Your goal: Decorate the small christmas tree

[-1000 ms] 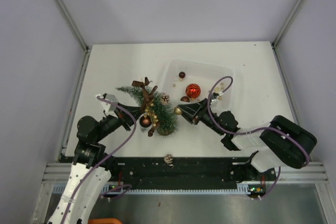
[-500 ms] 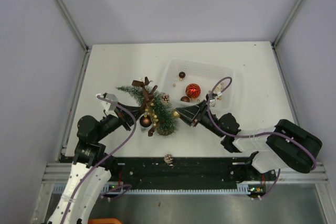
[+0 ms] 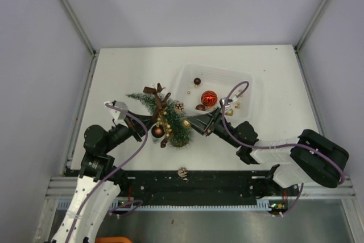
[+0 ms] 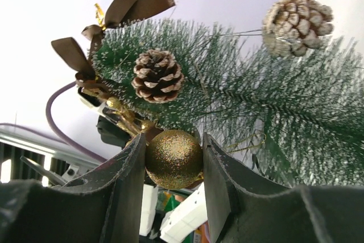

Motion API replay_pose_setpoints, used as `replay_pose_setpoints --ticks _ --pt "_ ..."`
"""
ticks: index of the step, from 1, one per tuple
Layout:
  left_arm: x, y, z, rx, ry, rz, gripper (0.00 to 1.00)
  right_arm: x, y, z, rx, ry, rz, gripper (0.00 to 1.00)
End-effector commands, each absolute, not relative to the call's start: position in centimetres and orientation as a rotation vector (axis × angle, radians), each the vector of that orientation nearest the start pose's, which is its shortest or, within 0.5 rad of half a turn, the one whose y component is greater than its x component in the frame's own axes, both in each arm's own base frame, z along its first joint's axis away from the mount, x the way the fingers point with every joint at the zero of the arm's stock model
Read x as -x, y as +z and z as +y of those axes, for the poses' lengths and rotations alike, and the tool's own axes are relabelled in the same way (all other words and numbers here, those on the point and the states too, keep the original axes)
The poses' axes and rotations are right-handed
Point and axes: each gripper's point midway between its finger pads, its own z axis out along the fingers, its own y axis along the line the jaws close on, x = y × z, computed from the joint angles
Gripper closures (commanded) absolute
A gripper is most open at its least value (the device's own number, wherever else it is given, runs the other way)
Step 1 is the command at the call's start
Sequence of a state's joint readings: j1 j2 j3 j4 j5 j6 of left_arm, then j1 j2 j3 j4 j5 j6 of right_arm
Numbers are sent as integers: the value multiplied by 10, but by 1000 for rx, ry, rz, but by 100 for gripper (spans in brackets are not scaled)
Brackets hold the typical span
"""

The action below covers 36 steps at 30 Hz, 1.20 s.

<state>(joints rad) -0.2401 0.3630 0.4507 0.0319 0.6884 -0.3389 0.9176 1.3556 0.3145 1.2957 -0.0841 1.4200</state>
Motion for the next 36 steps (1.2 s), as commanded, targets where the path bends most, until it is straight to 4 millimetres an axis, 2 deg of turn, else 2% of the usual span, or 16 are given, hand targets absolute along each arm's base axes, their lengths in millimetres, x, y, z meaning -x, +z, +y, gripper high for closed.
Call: replay_pose_setpoints --ticks 1,6,16,22,28,36 --pt "-177 301 -171 -533 -955 1381 100 -172 295 335 -204 2060 1406 100" --pt "-176 300 -171 -537 -958 1384 100 -170 286 334 -221 2063 1421 100" --pt "-176 303 -171 -531 -958 1378 100 -169 246 328 -248 1967 1541 100" --pt "-176 304 -171 -531 -961 1379 100 -174 240 335 -236 1957 1546 100" --pt "-174 305 -171 -536 -959 1377 100 -174 224 330 -252 1930 1565 100" --pt "-175 304 -172 -533 -967 1381 100 -180 254 351 -149 1954 1500 100"
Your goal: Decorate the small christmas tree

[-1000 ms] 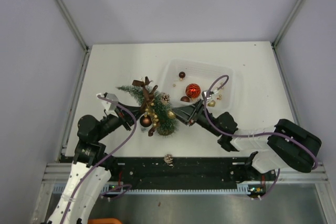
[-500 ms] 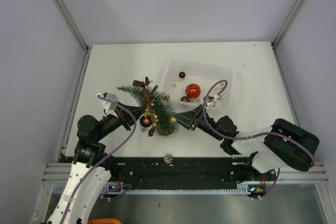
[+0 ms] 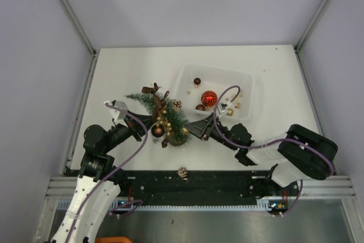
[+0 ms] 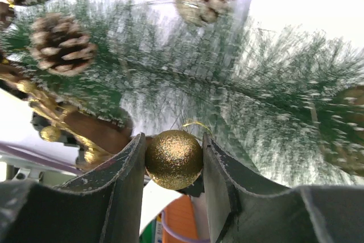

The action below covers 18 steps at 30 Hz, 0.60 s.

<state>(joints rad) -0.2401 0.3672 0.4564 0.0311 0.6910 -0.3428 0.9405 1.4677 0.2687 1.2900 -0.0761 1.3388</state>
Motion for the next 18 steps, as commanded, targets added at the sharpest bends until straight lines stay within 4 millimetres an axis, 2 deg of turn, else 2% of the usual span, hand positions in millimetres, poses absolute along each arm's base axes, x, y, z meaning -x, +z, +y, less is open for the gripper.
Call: replay_pose_setpoints --ticks 1,5,7,11,15,18 --pt "-175 303 -172 -534 -966 1381 100 -181 255 354 -143 1952 1498 100" --pt "-176 303 -172 -530 -965 1380 100 -181 253 359 -128 1959 1504 100" --pt "-176 303 -171 -530 -962 1378 100 -180 245 354 -146 1948 1525 100" --pt "-176 302 -171 -532 -960 1380 100 -174 214 343 -141 1855 1645 100" --pt "-176 299 -171 -530 -962 1383 100 -171 185 338 -100 1722 1778 92" --pt "-177 299 -171 -525 -962 1387 100 -173 182 336 -74 1663 1801 78"
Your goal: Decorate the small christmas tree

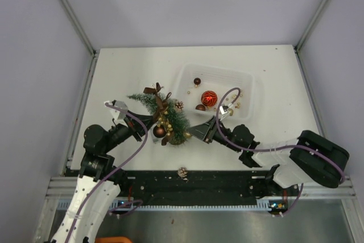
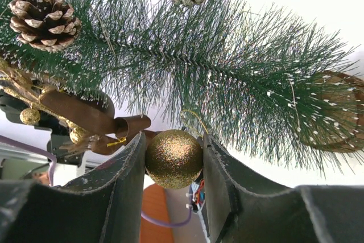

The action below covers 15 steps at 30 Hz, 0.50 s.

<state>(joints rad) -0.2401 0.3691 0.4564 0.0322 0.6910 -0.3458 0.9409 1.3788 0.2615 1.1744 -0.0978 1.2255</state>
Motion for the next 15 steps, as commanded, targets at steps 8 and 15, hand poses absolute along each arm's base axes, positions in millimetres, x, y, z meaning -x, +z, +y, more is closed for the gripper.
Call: replay_pose_setpoints --ticks 8,15 --pt "-178 303 -171 -521 -960 1381 100 -177 183 339 -26 1581 1839 62" --pt "-178 302 -171 -515 -963 1382 100 -178 174 340 -12 1520 1891 52"
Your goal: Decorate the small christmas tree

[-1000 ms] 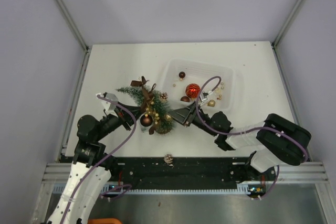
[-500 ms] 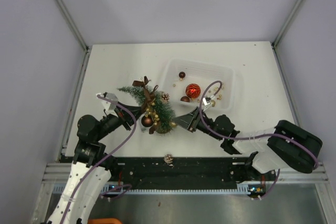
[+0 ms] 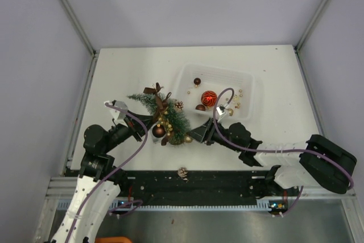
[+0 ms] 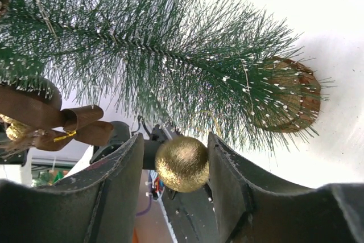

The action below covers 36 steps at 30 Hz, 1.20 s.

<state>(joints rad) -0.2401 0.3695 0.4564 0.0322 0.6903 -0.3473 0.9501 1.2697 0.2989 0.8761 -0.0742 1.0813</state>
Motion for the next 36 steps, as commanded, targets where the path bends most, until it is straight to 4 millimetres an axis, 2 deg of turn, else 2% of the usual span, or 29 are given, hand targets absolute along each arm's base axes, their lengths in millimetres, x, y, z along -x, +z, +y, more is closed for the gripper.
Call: replay_pose_setpoints --ticks 1,8,10,13,18,20,22,25,27,29,32,36 --pt "-178 302 -171 -514 -960 1382 100 -178 174 340 -7 1515 1895 51" --pt "-177 303 -170 -515 -957 1379 100 -179 175 331 30 1420 1931 43" --pt "-177 302 -170 -514 -956 1379 100 -181 187 324 38 1376 1911 43" --pt "-176 302 -170 -514 -955 1380 100 -198 208 305 55 1213 1893 43" --pt "-176 301 -169 -517 -952 1377 100 -255 243 254 2 935 1930 43" --pt "-177 300 -169 -514 -950 1382 100 -283 240 231 -21 755 2001 43" --pt "-176 298 -169 -515 -945 1382 100 -311 246 215 -22 584 2045 41" --pt "-176 298 -168 -509 -940 1378 100 -346 233 201 -8 339 2134 33" --pt "-176 300 -167 -504 -939 1374 100 -364 224 197 15 223 2161 24" --pt "-174 300 -167 -500 -944 1372 100 -375 207 197 24 162 2199 12" --pt "-172 299 -168 -498 -960 1369 100 -379 182 201 28 149 2259 6" --pt "-171 293 -168 -499 -970 1377 100 -376 156 206 26 160 2317 5"
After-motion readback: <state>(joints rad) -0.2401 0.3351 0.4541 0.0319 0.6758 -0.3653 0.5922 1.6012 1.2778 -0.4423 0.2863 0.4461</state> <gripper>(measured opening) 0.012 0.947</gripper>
